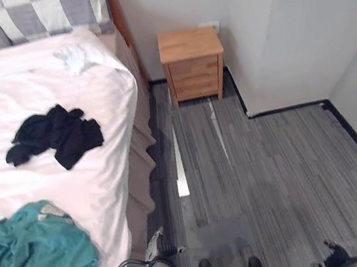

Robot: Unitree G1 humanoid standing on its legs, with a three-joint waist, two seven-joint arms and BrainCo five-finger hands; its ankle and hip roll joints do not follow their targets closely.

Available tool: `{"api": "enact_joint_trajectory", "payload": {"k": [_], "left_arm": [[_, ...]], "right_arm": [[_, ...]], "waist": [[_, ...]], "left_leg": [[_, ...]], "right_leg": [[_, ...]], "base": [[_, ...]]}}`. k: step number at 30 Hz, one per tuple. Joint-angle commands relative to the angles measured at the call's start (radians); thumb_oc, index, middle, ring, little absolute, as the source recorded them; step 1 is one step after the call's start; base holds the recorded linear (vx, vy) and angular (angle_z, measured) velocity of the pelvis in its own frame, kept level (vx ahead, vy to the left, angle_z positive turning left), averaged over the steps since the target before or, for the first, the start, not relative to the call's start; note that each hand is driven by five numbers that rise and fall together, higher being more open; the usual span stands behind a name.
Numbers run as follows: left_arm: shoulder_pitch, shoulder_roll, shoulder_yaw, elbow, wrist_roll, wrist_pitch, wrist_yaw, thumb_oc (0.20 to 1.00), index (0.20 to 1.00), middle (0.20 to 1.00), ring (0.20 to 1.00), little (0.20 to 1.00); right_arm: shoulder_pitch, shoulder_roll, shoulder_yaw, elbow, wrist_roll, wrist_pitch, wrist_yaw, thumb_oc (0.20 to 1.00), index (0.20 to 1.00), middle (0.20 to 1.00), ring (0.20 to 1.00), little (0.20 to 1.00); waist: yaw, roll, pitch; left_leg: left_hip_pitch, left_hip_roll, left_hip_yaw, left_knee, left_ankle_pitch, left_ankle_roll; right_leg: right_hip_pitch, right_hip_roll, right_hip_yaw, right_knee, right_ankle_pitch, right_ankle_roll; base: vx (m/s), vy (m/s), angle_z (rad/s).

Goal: Tidy up the quilt and then pick up the clothes from the bed and put them into the laundry hamper.

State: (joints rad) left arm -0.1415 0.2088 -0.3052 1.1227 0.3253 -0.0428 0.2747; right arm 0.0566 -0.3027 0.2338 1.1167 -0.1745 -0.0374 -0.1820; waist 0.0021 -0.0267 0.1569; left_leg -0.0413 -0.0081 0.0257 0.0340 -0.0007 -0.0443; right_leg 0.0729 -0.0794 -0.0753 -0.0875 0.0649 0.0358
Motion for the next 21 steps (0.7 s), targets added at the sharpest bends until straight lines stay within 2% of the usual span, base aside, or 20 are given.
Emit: {"api": "enact_joint_trajectory", "payload": {"k": [1,3,4,6,7,10,12,15,17,18,19,20,21], "left_arm": [[-0.038,0.025,-0.012,0.039,0.018,-0.010,-0.011,1.000,1.000,1.000,1.000,1.000],[-0.035,0.028,-0.011,0.042,0.014,-0.007,-0.009,1.000,1.000,1.000,1.000,1.000],[-0.034,0.031,-0.009,0.045,0.013,-0.008,-0.008,1.000,1.000,1.000,1.000,1.000],[-0.037,0.034,-0.013,0.056,0.018,-0.009,-0.008,1.000,1.000,1.000,1.000,1.000],[0.021,0.026,0.051,0.109,-0.133,-0.021,-0.034,1.000,1.000,1.000,1.000,1.000],[0.027,0.030,0.044,0.114,-0.112,-0.013,-0.029,1.000,1.000,1.000,1.000,1.000],[0.034,0.032,0.045,0.120,-0.097,-0.009,-0.035,1.000,1.000,1.000,1.000,1.000],[0.024,0.037,0.033,0.100,-0.093,-0.016,-0.048,1.000,1.000,1.000,1.000,1.000],[0.020,0.050,0.007,0.069,-0.065,-0.022,-0.050,1.000,1.000,1.000,1.000,1.000],[0.020,0.056,0.002,0.054,-0.062,-0.026,-0.052,1.000,1.000,1.000,1.000,1.000],[0.021,0.063,-0.003,0.030,-0.063,-0.028,-0.053,1.000,1.000,1.000,1.000,1.000],[0.016,0.068,-0.001,0.011,-0.078,-0.032,-0.047,1.000,1.000,1.000,1.000,1.000],[0.013,0.072,-0.003,-0.004,-0.085,-0.030,-0.045,1.000,1.000,1.000,1.000,1.000]], "right_arm": [[-0.052,0.001,-0.045,-0.012,0.055,-0.010,-0.004,1.000,1.000,1.000,1.000,1.000],[-0.065,0.011,-0.066,-0.011,0.084,-0.013,0.000,1.000,1.000,1.000,1.000,1.000],[-0.072,0.014,-0.066,-0.008,0.088,-0.013,0.001,1.000,1.000,1.000,1.000,1.000],[-0.080,0.014,-0.063,-0.004,0.105,-0.014,0.003,1.000,1.000,1.000,1.000,1.000],[-0.084,0.087,-0.100,0.135,0.187,0.046,-0.008,1.000,1.000,1.000,1.000,1.000],[-0.089,0.084,-0.108,0.131,0.183,0.051,-0.011,1.000,1.000,1.000,1.000,1.000],[-0.088,0.086,-0.113,0.120,0.206,0.045,0.002,1.000,1.000,1.000,1.000,1.000],[-0.104,0.076,-0.116,0.120,0.223,0.043,0.010,1.000,1.000,1.000,1.000,1.000],[-0.116,0.062,-0.122,0.109,0.248,0.033,0.017,1.000,1.000,1.000,1.000,1.000],[-0.123,0.053,-0.131,0.097,0.268,0.027,0.017,1.000,1.000,1.000,1.000,1.000],[-0.127,0.045,-0.136,0.081,0.283,0.019,0.013,1.000,1.000,1.000,1.000,1.000],[-0.139,0.035,-0.140,0.061,0.304,0.009,0.010,1.000,1.000,1.000,1.000,1.000],[-0.149,0.027,-0.142,0.053,0.311,0.009,0.004,1.000,1.000,1.000,1.000,1.000]], "waist": [[-0.001,-0.011,0.035],[-0.014,0.005,0.049],[-0.017,0.011,0.053],[-0.021,0.018,0.049],[-0.057,-0.004,0.057],[-0.053,-0.002,0.064],[-0.052,0.004,0.068],[-0.055,0.013,0.074],[-0.056,0.017,0.078],[-0.057,0.017,0.085],[-0.053,0.015,0.096],[-0.040,0.011,0.120],[-0.029,0.007,0.140]], "left_leg": [[0.123,0.001,-0.002,-0.047,-0.069,0.014],[0.138,0.006,-0.025,-0.072,-0.050,0.022],[0.139,0.008,-0.037,-0.077,-0.046,0.022],[0.132,0.004,-0.065,-0.079,-0.043,0.026],[0.187,0.045,0.138,-0.117,-0.048,0.010],[0.190,0.049,0.144,-0.118,-0.046,0.007],[0.191,0.056,0.160,-0.121,-0.044,-0.001],[0.189,0.068,0.162,-0.118,-0.042,-0.015],[0.177,0.083,0.167,-0.046,-0.058,-0.027],[0.155,0.093,0.175,0.035,-0.076,-0.039],[0.126,0.107,0.175,0.111,-0.060,-0.046],[0.057,0.137,0.168,0.241,-0.003,-0.069],[0.000,0.149,0.148,0.344,0.030,-0.070]], "right_leg": [[-0.006,0.004,-0.034,0.166,-0.178,0.107],[-0.058,0.029,-0.003,0.299,-0.175,0.134],[-0.070,0.037,0.037,0.294,-0.180,0.143],[-0.077,0.052,0.122,0.236,-0.186,0.122],[-0.053,0.013,-0.049,0.179,-0.151,0.106],[-0.059,0.011,-0.064,0.191,-0.149,0.106],[-0.066,0.013,-0.087,0.198,-0.155,0.105],[-0.072,0.017,-0.082,0.205,-0.167,0.095],[-0.055,0.016,-0.084,0.181,-0.169,0.085],[-0.041,0.019,-0.081,0.165,-0.172,0.076],[-0.027,0.023,-0.076,0.157,-0.177,0.064],[-0.006,0.030,-0.069,0.147,-0.181,0.046],[0.005,0.032,-0.069,0.145,-0.184,0.032]], "base": [[0.02,0.032,0.08],[-0.02,0.019,0.21],[-0.04,-0.010,0.14],[-0.02,-0.023,0.26],[0.01,-0.044,0.42],[0.02,-0.063,0.66],[0.05,-0.129,-0.23],[0.06,-0.119,-0.38],[0.12,-0.187,-0.04],[0.12,-0.189,-0.12],[0.11,-0.241,-0.26],[0.08,-0.247,-0.21],[0.06,-0.249,-0.13]]}}
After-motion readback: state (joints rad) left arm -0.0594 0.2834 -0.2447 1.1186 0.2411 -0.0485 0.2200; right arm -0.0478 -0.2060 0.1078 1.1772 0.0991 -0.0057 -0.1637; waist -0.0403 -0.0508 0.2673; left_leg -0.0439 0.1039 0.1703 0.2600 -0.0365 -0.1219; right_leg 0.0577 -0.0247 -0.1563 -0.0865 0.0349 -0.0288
